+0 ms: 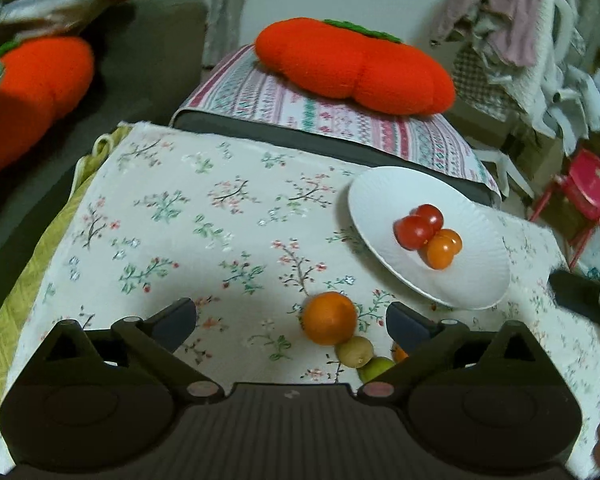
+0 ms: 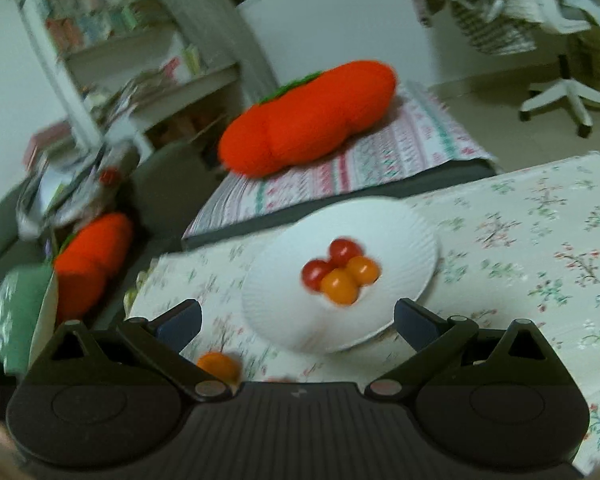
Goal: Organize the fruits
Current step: 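Return both tools to the remaining fruits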
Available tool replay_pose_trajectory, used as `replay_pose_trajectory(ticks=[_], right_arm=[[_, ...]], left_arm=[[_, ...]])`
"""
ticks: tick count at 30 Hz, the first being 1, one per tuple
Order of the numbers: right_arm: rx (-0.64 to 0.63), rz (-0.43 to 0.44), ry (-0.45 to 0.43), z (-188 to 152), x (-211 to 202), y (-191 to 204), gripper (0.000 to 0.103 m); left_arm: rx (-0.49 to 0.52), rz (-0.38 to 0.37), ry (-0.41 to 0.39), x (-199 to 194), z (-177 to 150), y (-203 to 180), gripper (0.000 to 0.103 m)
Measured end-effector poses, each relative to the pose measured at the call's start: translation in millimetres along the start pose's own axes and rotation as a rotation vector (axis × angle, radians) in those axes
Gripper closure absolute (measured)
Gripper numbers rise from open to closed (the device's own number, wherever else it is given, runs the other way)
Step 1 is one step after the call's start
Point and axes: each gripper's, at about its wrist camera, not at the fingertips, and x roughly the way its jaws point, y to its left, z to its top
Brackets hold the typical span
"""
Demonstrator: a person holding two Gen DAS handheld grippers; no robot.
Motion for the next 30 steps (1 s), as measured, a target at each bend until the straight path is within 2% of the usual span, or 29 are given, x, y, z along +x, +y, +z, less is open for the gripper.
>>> replay_pose_trajectory(ticks=[3, 9, 11, 16, 22, 27, 30], right_arm=[[-0.091, 0.037, 0.058, -8.1, 6.4, 18.1, 0.000], [-0.228, 0.007, 0.142, -25.1, 18.2, 42.8, 0.000], [-0.228, -0.008, 0.170, -27.9, 24.4, 44.3, 0.001], [-0.217, -0.016, 0.210, -32.0, 27.0, 44.2, 0.005], [-0.199, -0.074, 0.243, -36.9, 30.1, 42.2, 0.017], [-0.168, -0.111, 0.253, -38.6, 34.5, 35.4, 0.022], [-0.163, -0.114, 0.250, -39.2, 35.9, 35.5, 0.023]], left_arm=[[0.005, 0.013, 0.003, 0.1, -0.5, 1.3, 0.015], [0.062, 0.048, 0.011, 18.4, -7.6, 1.8, 0.015], [0.065, 0.065, 0.003, 22.0, -9.3, 4.1, 0.015], [0.062, 0.042, -0.014, 22.3, -9.0, 2.2, 0.015], [0.059, 0.028, -0.022, 29.7, -8.0, -0.8, 0.016], [0.070, 0.014, -0.027, 34.1, -7.9, -6.5, 0.016], [0.104, 0.013, -0.029, 37.8, -9.6, -13.2, 0.020]])
